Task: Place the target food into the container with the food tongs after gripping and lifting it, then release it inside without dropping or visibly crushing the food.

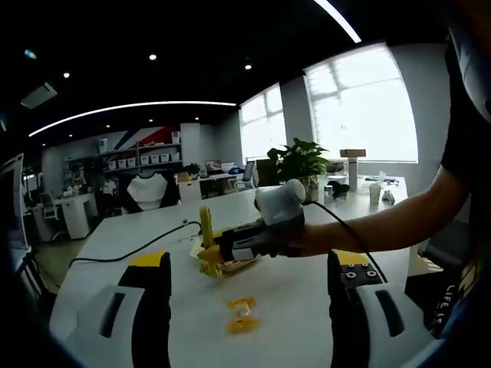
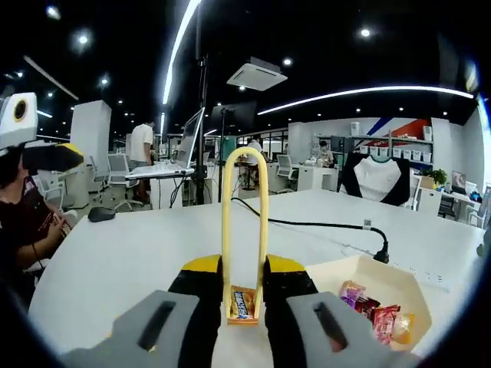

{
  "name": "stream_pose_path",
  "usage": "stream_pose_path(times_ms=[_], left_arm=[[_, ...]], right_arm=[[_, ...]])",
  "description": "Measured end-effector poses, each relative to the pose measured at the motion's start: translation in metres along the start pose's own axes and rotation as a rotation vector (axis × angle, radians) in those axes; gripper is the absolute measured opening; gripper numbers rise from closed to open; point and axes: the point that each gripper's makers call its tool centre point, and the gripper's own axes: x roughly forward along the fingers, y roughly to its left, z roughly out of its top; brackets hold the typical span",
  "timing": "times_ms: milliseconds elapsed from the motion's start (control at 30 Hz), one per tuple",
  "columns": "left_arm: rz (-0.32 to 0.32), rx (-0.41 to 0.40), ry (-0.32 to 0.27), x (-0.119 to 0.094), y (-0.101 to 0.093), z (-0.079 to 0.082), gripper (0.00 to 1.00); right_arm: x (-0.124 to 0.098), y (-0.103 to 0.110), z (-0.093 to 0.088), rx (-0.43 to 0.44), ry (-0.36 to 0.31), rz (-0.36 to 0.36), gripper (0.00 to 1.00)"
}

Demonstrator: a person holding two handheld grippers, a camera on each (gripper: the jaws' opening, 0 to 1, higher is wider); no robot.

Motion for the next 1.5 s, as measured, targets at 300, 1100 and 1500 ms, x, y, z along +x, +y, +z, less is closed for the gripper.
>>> stream_pose_path(times_ms=[300, 1100, 1500], left_arm=[[-0.005, 0.001, 0.002, 0.001, -0.002, 0.0, 0.89], [0.004, 0.012, 0.005, 0.002, 0.006, 0.0, 0.89], [0.004, 0.008, 0.019, 0.003, 0.007, -0.005, 0.89]], right_arm=[[-0.008, -0.031, 0.032, -0.02, -0.064, -0.056, 0.15], [-0.033, -0.158, 0.027, -0.018, 0.008, -0.232, 0.15], [-0.04, -0.155, -0.007, 0.009, 0.058, -0.231, 0.19]])
